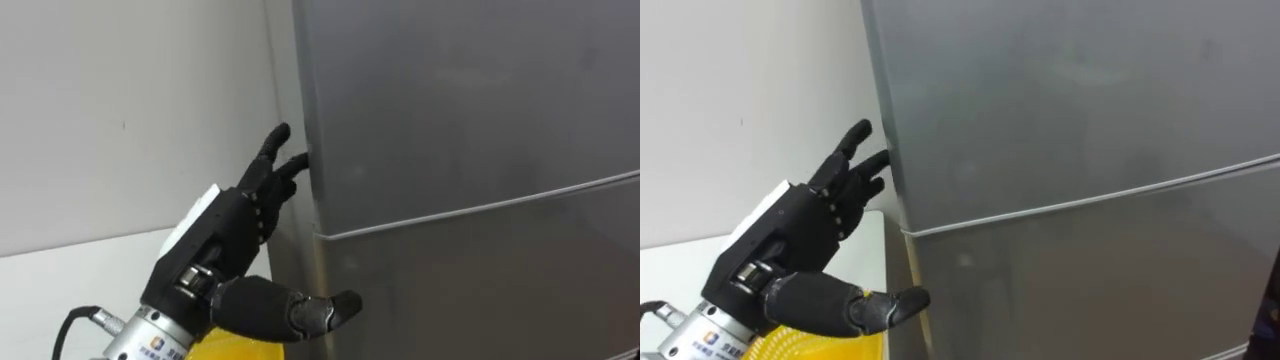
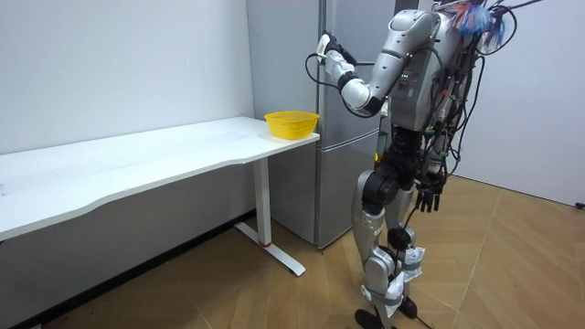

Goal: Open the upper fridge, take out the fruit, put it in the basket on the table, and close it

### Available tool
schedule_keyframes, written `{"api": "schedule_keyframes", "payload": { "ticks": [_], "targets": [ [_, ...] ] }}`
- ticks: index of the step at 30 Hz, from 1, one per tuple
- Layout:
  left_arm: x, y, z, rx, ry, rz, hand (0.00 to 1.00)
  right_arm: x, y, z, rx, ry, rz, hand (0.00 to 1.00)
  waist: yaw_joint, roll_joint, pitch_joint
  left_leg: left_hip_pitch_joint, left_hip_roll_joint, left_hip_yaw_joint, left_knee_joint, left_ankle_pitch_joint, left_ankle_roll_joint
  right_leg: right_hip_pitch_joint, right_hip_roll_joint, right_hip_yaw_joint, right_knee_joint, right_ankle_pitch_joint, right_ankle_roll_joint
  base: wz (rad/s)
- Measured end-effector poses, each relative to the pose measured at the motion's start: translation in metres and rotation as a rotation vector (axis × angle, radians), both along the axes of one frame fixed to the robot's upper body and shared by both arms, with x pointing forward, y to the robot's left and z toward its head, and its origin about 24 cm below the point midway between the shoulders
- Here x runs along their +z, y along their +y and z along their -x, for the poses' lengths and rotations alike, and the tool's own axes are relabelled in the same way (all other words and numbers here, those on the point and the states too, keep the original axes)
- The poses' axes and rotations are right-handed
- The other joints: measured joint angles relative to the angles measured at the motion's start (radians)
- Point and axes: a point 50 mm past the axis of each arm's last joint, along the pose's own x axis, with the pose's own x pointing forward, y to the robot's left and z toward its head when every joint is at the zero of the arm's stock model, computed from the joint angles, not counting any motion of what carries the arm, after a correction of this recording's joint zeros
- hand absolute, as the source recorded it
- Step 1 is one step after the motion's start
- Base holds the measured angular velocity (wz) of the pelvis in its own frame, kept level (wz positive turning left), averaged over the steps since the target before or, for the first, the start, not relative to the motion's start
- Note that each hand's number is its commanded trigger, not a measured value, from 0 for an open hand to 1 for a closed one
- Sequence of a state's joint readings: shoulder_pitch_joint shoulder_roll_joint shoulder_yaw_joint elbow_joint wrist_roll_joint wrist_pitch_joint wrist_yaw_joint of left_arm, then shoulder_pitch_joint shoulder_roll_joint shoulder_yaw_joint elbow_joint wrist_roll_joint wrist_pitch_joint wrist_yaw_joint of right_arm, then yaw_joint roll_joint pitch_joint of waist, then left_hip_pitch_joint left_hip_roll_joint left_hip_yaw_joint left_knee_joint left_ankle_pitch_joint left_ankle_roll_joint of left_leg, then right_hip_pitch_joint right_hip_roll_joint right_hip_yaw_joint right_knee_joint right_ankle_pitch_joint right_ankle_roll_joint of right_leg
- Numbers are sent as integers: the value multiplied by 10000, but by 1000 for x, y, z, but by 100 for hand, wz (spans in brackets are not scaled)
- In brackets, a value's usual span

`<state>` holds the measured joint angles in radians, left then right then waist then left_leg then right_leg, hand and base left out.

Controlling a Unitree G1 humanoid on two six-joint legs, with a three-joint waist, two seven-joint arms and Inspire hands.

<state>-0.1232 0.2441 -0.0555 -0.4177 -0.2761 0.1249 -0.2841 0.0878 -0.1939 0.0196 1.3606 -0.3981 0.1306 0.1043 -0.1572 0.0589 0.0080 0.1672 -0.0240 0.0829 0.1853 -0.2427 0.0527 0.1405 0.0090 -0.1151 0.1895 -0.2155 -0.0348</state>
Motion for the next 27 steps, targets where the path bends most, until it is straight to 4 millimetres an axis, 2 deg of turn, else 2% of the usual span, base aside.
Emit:
{"api": "schedule_keyframes", "payload": {
  "ticks": [4,12,13,14,19,22,26,27],
  "targets": [
    [5,-8,-1,-439,-200,-32,0,0,-1,0,51,-3,67,0,6,69,15,-5,12,20,-1,0,0,-3,14,31,-9,2,-4,-2],
    [5,-8,-1,-520,-208,-72,0,0,-2,-2,287,-61,274,0,8,90,7,9,2,-8,18,0,-1,-3,6,26,-16,2,-3,0],
    [6,-8,-1,-567,-184,21,78,0,-2,-2,288,-67,278,0,7,89,8,10,0,21,17,0,0,-9,4,28,-25,1,-3,0],
    [6,-8,-1,-602,-164,100,100,0,-2,-2,286,-74,281,0,7,87,9,8,-1,23,17,0,-1,-17,1,29,-29,1,-2,0],
    [6,-7,-2,-444,-132,286,100,0,-2,-3,283,-78,274,0,27,45,11,-2,-4,26,17,1,0,-31,-4,26,-26,1,-2,0],
    [9,1,-3,-1,-220,463,100,0,-1,-3,356,-49,257,0,65,-31,-21,-15,-7,21,20,1,0,-37,-9,14,-31,-1,1,0],
    [15,2,-5,54,-397,775,100,0,-1,-4,358,-64,258,0,61,-131,-57,-22,-28,10,27,1,0,-23,-37,-6,-33,-4,10,0],
    [15,2,-5,-5,-410,834,96,0,-1,-4,358,-64,260,0,60,-138,-58,-21,-32,10,27,1,0,-17,-39,-5,-31,-2,13,0]
  ]
}}
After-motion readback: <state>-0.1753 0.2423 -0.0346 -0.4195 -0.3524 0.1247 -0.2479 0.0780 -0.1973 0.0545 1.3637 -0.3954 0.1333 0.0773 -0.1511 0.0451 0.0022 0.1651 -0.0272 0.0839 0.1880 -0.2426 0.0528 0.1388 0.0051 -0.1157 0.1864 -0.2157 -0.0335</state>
